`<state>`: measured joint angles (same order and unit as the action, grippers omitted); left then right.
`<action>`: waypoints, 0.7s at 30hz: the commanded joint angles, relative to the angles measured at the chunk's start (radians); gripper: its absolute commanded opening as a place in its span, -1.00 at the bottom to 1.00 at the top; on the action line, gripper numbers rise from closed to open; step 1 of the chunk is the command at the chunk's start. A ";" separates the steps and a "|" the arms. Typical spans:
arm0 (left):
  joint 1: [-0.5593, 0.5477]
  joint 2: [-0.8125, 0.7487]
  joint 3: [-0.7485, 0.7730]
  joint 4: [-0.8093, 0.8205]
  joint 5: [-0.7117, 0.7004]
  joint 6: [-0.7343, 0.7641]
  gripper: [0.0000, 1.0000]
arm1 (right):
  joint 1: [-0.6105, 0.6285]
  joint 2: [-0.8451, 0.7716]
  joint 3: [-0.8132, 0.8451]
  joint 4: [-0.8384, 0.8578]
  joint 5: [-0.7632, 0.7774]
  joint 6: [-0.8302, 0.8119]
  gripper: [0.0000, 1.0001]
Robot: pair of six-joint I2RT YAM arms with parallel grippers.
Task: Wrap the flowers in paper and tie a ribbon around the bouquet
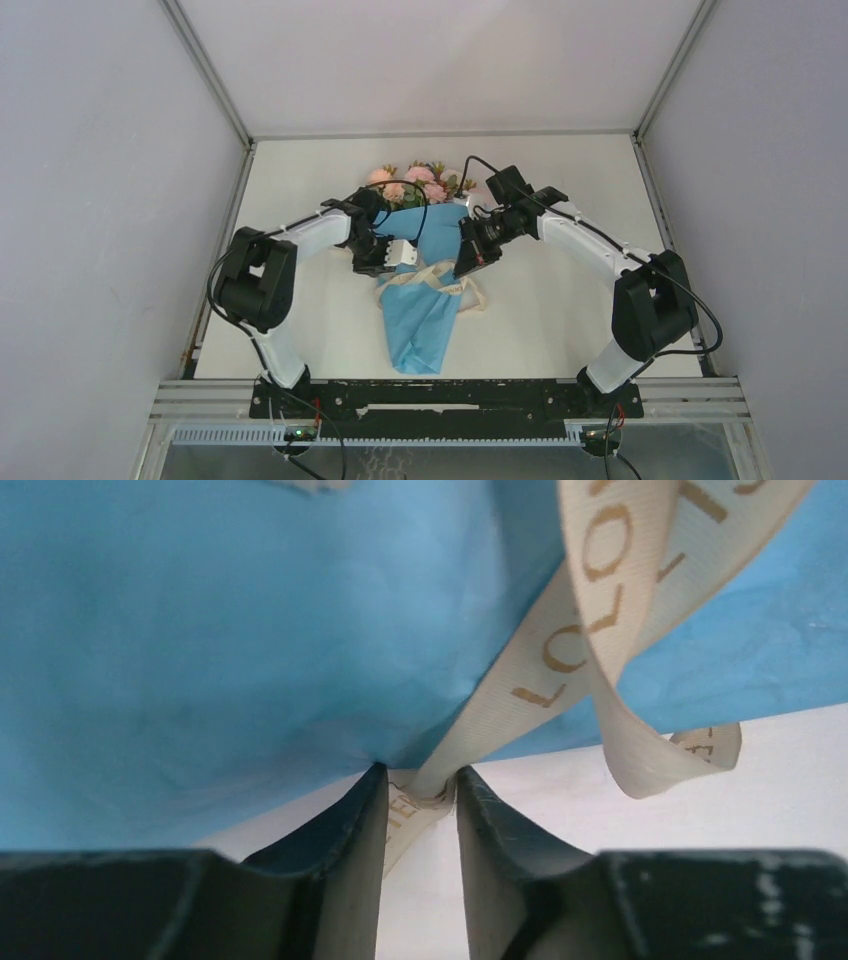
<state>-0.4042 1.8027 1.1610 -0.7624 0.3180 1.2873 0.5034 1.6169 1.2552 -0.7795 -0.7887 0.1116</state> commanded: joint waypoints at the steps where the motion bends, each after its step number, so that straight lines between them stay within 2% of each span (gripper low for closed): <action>1: -0.007 -0.037 -0.048 0.013 0.007 -0.026 -0.38 | -0.020 -0.042 -0.002 0.053 -0.031 0.030 -1.00; 2: -0.006 -0.050 -0.057 0.012 0.001 -0.024 -0.46 | -0.023 -0.046 -0.002 0.050 -0.028 0.032 -1.00; 6: 0.005 -0.086 -0.086 0.008 -0.030 -0.034 -0.98 | -0.040 -0.056 -0.002 0.043 -0.013 0.037 -1.00; 18: 0.141 -0.124 -0.012 0.028 -0.041 -0.255 -1.00 | -0.112 -0.110 -0.028 0.000 -0.014 0.034 -1.00; 21: 0.166 -0.125 -0.018 0.098 -0.131 -0.336 -1.00 | -0.136 -0.126 -0.037 -0.003 -0.042 0.037 -1.00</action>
<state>-0.2665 1.7187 1.0996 -0.7425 0.2680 1.0805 0.3958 1.5475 1.2301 -0.7788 -0.7959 0.1368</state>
